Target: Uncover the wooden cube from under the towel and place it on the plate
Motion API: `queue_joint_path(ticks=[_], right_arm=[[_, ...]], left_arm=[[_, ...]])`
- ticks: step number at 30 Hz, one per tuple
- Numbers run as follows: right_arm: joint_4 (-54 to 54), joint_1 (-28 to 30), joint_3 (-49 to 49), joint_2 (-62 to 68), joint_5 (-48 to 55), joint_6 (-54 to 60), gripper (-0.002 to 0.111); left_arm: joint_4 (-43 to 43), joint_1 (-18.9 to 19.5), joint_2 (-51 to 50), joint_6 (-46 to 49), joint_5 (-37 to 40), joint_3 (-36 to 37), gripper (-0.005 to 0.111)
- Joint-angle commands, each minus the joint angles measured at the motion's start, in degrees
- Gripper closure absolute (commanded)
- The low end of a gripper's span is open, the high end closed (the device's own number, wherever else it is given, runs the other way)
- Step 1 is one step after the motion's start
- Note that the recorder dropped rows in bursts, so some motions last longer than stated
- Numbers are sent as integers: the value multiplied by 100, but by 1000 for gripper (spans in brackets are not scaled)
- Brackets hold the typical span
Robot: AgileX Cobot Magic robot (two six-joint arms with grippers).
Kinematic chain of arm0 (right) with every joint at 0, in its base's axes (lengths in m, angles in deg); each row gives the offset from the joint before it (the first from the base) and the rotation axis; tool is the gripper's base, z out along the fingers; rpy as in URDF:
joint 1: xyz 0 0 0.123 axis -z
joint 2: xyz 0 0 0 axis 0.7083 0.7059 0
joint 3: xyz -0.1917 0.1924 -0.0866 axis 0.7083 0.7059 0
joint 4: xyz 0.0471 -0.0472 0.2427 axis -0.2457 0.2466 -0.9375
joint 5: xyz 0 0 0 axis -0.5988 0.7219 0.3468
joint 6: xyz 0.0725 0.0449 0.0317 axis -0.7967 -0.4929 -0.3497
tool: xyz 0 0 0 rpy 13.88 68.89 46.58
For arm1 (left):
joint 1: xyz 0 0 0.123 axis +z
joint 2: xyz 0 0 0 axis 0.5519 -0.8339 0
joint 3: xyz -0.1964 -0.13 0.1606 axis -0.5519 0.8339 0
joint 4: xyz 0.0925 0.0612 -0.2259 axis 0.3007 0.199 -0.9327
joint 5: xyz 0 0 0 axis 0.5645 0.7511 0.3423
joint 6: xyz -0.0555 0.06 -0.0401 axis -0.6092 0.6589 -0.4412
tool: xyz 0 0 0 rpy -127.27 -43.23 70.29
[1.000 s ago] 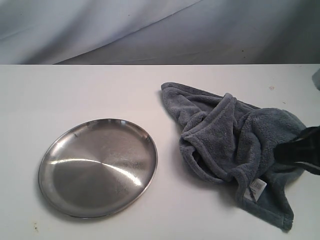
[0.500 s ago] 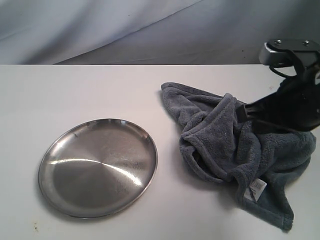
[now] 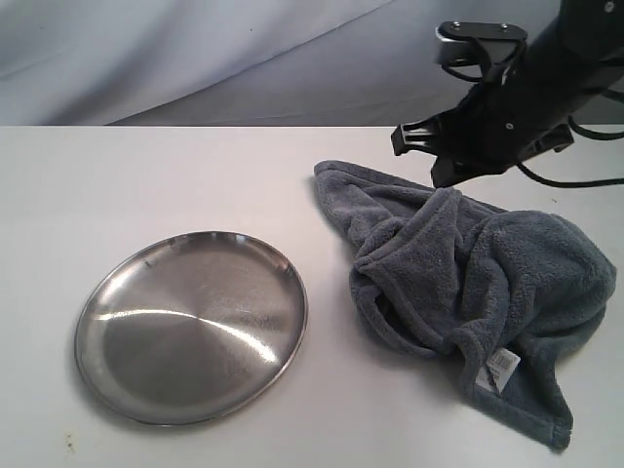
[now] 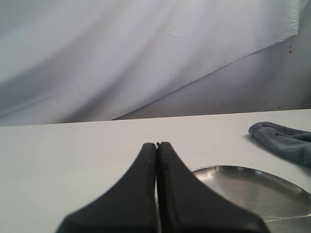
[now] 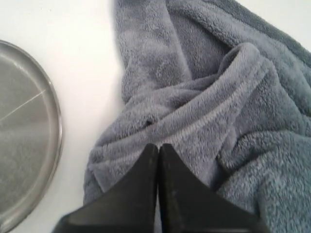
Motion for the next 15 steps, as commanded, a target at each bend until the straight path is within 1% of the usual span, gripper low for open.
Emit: queue_joint_path(ticks=[1,6,15], right_arm=[[86,-30,-646,590,31,-166,108],[18,-30,-1266,1137,93,-231,108],[-329,-82,-2064,1812,102,-230,108]], left_arm=[[-10,-28,24,-14,-12,25,107],[-10,-28,24,-14,-12,25,107],[-10,-28,24,-14,-12,25,107]])
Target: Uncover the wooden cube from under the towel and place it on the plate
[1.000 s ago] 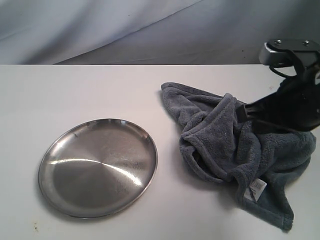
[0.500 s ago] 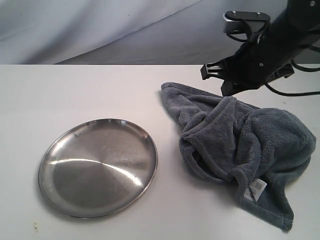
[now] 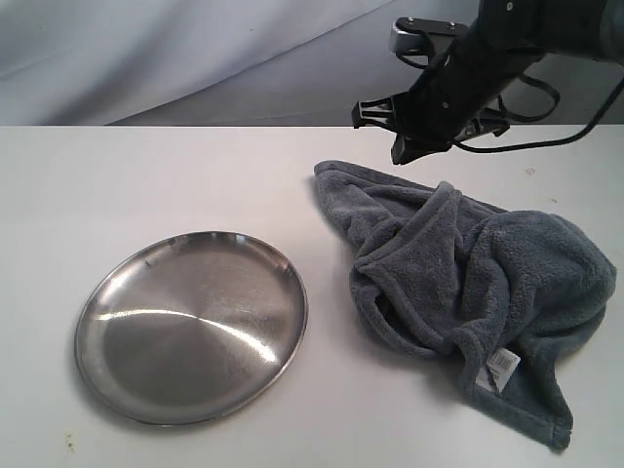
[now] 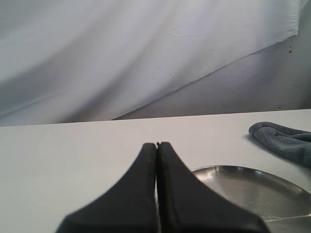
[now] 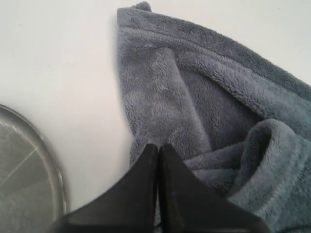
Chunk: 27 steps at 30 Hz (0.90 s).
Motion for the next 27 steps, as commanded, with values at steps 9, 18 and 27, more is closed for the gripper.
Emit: queue_joint_path(ticks=[9,18,27], right_arm=[[-218,-827,-940,669,154,432,108],[-284,-1606,-1105,803,888,1050,108],[-274,-2279,-1105,803,2237,1358,108]], left_arm=[[-10,-28,24,-14,-12,25,107],[-10,-28,24,-14,-12,25,107],[-10,-28,24,-14,-12,25,107]])
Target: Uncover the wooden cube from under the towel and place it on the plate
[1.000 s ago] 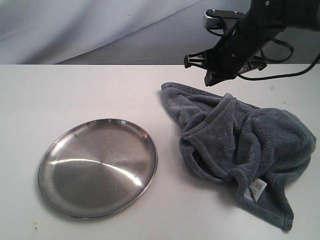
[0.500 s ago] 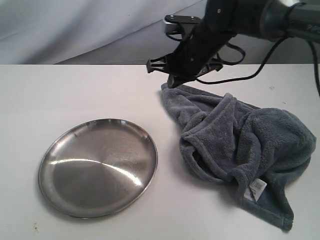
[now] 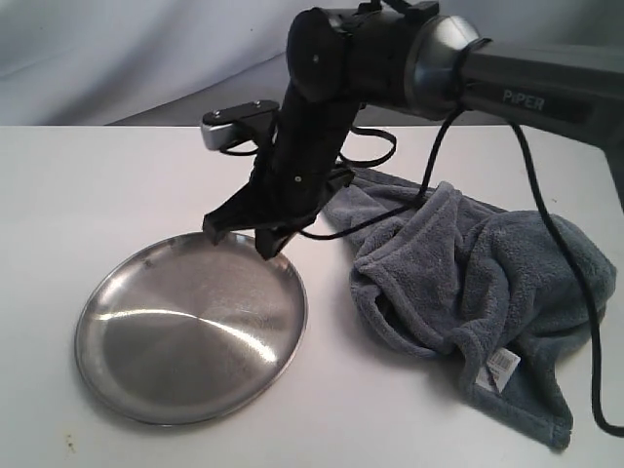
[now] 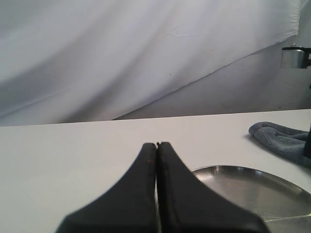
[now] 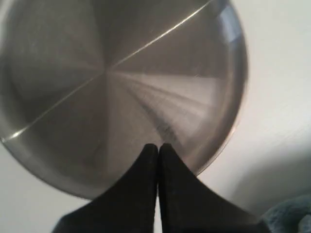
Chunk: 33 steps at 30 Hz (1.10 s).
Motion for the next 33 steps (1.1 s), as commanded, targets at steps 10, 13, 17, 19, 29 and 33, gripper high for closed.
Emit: queue_joint_path(ticks=[10,13,17,19,29,33], right_arm=[[826,-1040,637,-331,647,-356,108],[937,-1127,1106,-574,647,-465,108],[1077,-1127,1860,-981,647,-580,108],[1319,-1127,2222,-1187,647,-729,108],[3207,-1090,3887,-2153,647,-2006,108],[3894,-859,4206,-2327,647,-2495,108]], left_arm=[[-10,-28,24,-14,-12,25,107],[-10,-28,24,-14,-12,25,107],[-10,-28,24,-14,-12,25,107],[-10,-28,24,-14,-12,25,107],[-10,-28,24,-14,-12,25,107],[-10,-28,24,-14,-12,25,107]])
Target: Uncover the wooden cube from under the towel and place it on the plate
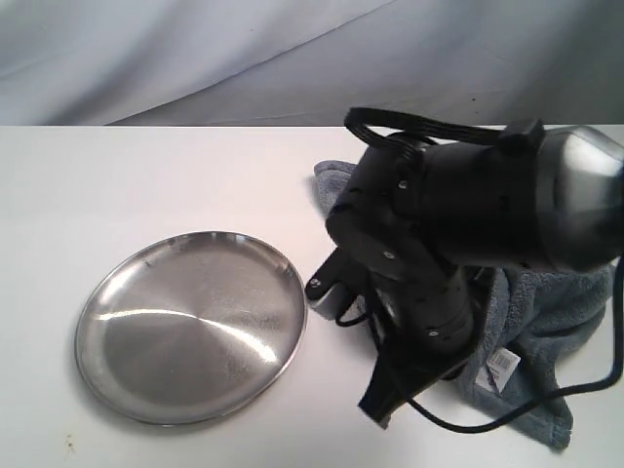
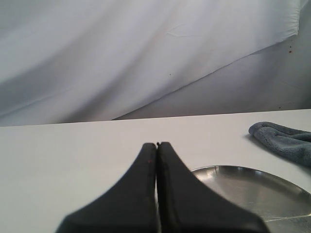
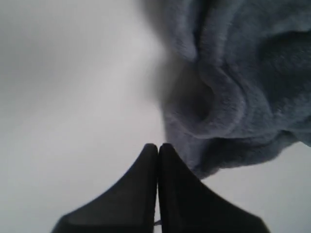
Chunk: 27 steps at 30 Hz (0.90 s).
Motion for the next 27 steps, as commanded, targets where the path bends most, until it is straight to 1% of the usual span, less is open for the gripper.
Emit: queue_joint_path(ticks=[1,7,13,22,23,24,25,27], right_arm=[[915,302,315,-204,12,-612,108],[1669,802,318,-204,10,-1063,108],[2291,1471,318,-204,-716,-1714,108],[2342,2582,318,-204,-2697,-2704,108],[2347,2784,318,-204,-3257,-2957,108],[2347,2857,318,-204,-3577,-3065,108],[2347,3016,308,-191,-4220,-3397,108],[2222,3098,-17,39,-4500,-3668,108]], left_arm=[[-10,-28,24,-14,-12,25,107],[-10,-28,24,-14,-12,25,107],[-10,-28,24,-14,-12,25,107],[-10,-28,24,-14,-12,25,107],[-10,-28,24,-14,-12,25,107],[-10,-28,24,-14,-12,25,107],[-10,-28,24,-14,-12,25,107],[-10,-28,24,-14,-12,25,107]])
